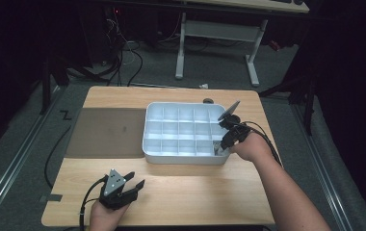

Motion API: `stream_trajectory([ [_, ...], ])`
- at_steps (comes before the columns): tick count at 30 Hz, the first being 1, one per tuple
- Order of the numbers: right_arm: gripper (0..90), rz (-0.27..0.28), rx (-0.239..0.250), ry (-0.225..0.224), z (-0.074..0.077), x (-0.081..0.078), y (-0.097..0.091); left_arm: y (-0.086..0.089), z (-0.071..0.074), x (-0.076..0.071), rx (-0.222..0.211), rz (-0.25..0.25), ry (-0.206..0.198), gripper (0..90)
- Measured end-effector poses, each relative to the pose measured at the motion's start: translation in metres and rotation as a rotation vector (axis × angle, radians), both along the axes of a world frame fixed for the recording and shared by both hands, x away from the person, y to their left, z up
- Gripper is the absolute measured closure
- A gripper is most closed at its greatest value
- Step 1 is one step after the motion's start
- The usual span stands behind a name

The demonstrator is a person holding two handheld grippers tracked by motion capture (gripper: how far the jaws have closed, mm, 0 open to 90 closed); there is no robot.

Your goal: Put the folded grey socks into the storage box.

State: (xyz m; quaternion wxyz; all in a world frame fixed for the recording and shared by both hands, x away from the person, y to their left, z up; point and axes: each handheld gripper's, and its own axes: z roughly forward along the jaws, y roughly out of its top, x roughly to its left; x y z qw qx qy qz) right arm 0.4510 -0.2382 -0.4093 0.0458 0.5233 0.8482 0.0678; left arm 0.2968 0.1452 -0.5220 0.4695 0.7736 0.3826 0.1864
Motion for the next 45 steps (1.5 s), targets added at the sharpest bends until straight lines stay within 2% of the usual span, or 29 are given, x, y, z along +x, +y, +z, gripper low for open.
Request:
stream_trajectory([
  [4, 66.4, -0.013, 0.012, -0.036, 0.004, -0.006, -0.006, -0.001, 0.0, 0.0, 0.004, -0.004, 0.003, 50.1],
  [7, 65.1, -0.045, 0.028, -0.061, 0.006, -0.011, -0.01, -0.002, 0.0, 0.001, 0.005, -0.004, 0.001, 50.2],
  [10, 62.5, -0.032, 0.041, -0.085, 0.008, -0.015, -0.016, -0.002, 0.0, 0.001, 0.008, -0.004, 0.0, 50.2],
  [15, 60.4, -0.041, 0.07, -0.114, 0.01, -0.022, -0.02, -0.003, -0.001, 0.001, 0.013, 0.0, -0.001, 50.2],
  [17, 60.3, -0.055, 0.097, -0.162, 0.011, -0.028, -0.027, -0.003, -0.001, 0.001, 0.009, 0.006, -0.002, 50.2],
  [21, 59.4, -0.063, 0.135, -0.186, 0.011, -0.034, -0.032, -0.003, -0.001, 0.001, 0.01, 0.007, -0.001, 50.2],
  [23, 58.2, -0.034, 0.133, -0.219, 0.009, -0.042, -0.033, -0.004, -0.001, 0.001, 0.013, 0.006, -0.003, 50.2],
  [24, 58.2, -0.034, 0.133, -0.219, 0.009, -0.042, -0.033, -0.004, -0.001, 0.001, 0.013, 0.006, -0.003, 50.3],
  [25, 58.2, -0.05, 0.166, -0.228, 0.007, -0.048, -0.035, -0.004, -0.001, 0.001, 0.014, 0.005, -0.004, 50.3],
  [26, 58.2, -0.05, 0.166, -0.228, 0.007, -0.048, -0.035, -0.004, -0.001, 0.001, 0.014, 0.005, -0.004, 50.3],
  [28, 57.5, -0.04, 0.166, -0.268, 0.005, -0.056, -0.036, -0.005, -0.001, 0.001, 0.016, 0.005, -0.003, 50.3],
  [29, 57.5, -0.05, 0.189, -0.275, 0.004, -0.058, -0.038, -0.005, -0.002, 0.001, 0.012, 0.006, 0.0, 50.3],
  [32, 56.9, -0.052, 0.185, -0.295, 0.003, -0.063, -0.04, -0.005, -0.001, 0.0, 0.014, 0.006, -0.001, 50.3],
  [33, 56.4, -0.038, 0.17, -0.314, 0.003, -0.066, -0.04, -0.005, -0.001, 0.0, 0.013, 0.007, -0.001, 50.3],
  [34, 56.4, -0.032, 0.181, -0.33, 0.002, -0.068, -0.041, -0.006, -0.001, 0.0, 0.014, 0.007, -0.001, 50.4],
  [35, 56.0, -0.059, 0.216, -0.337, 0.0, -0.072, -0.045, -0.006, -0.002, 0.001, 0.014, 0.007, -0.002, 50.4],
  [38, 54.7, -0.043, 0.206, -0.353, -0.004, -0.077, -0.047, -0.006, -0.002, 0.001, 0.015, 0.007, 0.0, 50.4],
  [39, 54.0, -0.052, 0.232, -0.342, -0.009, -0.08, -0.05, -0.006, -0.002, 0.001, 0.014, 0.009, 0.001, 50.4],
  [45, 52.3, -0.055, 0.257, -0.374, -0.021, -0.092, -0.056, -0.006, -0.002, 0.001, 0.013, 0.011, 0.003, 50.4],
])
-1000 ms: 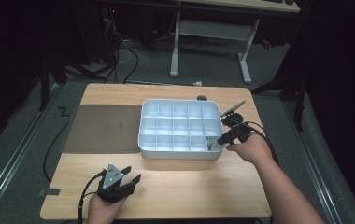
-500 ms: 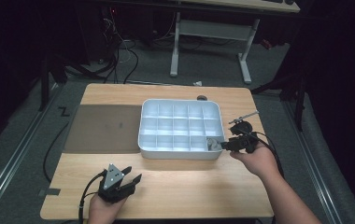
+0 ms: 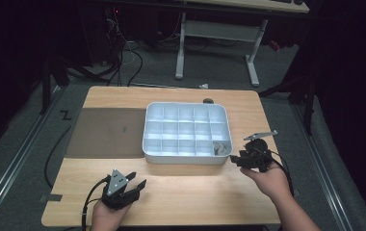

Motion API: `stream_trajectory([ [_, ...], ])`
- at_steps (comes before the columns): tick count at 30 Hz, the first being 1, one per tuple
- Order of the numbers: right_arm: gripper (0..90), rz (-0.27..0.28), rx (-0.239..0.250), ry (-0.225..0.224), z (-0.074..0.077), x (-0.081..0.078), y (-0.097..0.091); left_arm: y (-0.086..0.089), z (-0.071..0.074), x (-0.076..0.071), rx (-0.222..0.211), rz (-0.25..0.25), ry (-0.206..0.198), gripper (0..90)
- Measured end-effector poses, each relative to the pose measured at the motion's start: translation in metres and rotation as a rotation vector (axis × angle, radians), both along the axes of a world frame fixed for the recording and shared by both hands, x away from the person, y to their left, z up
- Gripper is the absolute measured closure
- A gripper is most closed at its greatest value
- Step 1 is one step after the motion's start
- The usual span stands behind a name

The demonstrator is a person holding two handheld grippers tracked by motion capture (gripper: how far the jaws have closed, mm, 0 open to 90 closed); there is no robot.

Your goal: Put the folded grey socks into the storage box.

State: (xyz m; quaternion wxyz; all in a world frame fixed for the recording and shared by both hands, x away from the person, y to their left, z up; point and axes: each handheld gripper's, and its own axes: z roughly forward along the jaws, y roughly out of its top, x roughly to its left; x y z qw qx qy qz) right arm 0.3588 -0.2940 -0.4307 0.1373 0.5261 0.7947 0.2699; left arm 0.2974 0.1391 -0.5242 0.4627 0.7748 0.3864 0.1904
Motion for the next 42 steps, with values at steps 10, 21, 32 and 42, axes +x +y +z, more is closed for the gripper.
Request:
stream_trajectory([
  [10, 50.9, -0.012, 0.056, -0.109, -0.02, -0.025, -0.008, -0.002, -0.001, -0.001, 0.002, 0.009, 0.001, 50.4],
  [21, 48.9, -0.027, 0.118, -0.243, -0.063, -0.053, -0.002, -0.005, 0.004, -0.006, 0.0, -0.004, -0.018, 50.4],
  [32, 47.5, -0.028, 0.185, -0.348, -0.09, -0.087, 0.002, -0.001, 0.003, -0.004, 0.0, 0.019, -0.012, 50.3],
  [42, 48.0, -0.074, 0.214, -0.34, -0.095, -0.091, -0.011, 0.003, 0.002, 0.0, -0.005, 0.029, -0.017, 50.3],
])
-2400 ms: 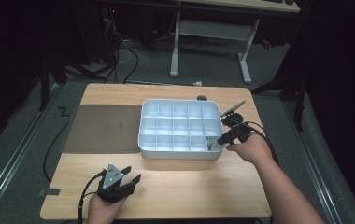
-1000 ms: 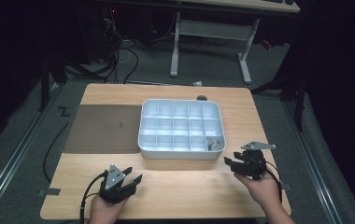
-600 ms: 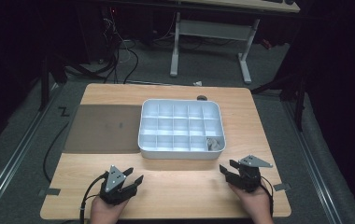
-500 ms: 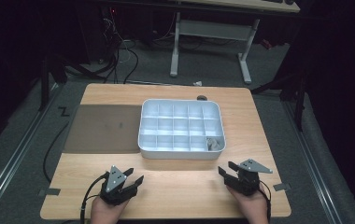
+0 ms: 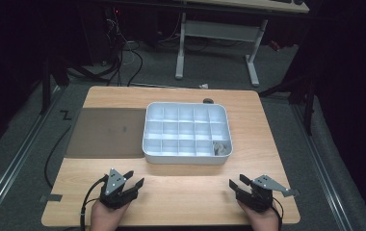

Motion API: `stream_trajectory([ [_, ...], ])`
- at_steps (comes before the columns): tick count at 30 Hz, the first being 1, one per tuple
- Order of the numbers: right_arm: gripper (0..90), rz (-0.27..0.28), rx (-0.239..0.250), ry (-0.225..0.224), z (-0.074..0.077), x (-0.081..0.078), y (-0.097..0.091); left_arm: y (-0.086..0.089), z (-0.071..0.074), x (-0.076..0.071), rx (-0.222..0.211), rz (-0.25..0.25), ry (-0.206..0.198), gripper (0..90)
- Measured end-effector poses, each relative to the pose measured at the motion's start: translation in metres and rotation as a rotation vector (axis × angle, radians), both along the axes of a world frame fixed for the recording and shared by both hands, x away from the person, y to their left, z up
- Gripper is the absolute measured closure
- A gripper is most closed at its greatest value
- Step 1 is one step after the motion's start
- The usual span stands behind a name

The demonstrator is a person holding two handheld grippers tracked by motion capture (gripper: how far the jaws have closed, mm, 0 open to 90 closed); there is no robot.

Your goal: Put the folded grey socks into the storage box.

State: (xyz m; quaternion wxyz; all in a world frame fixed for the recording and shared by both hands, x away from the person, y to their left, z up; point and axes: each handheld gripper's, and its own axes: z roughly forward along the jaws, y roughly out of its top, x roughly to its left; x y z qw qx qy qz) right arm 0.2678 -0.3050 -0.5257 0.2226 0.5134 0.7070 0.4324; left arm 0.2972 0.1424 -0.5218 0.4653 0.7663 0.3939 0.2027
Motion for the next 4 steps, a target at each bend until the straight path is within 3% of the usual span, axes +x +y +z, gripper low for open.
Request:
stream_trajectory([
  [4, 48.0, 0.001, -0.015, -0.002, -0.0003, -0.0014, 0.0016, 0.0001, 0.0001, 0.0013, -0.003, -0.011, 0.001, 50.3],
])
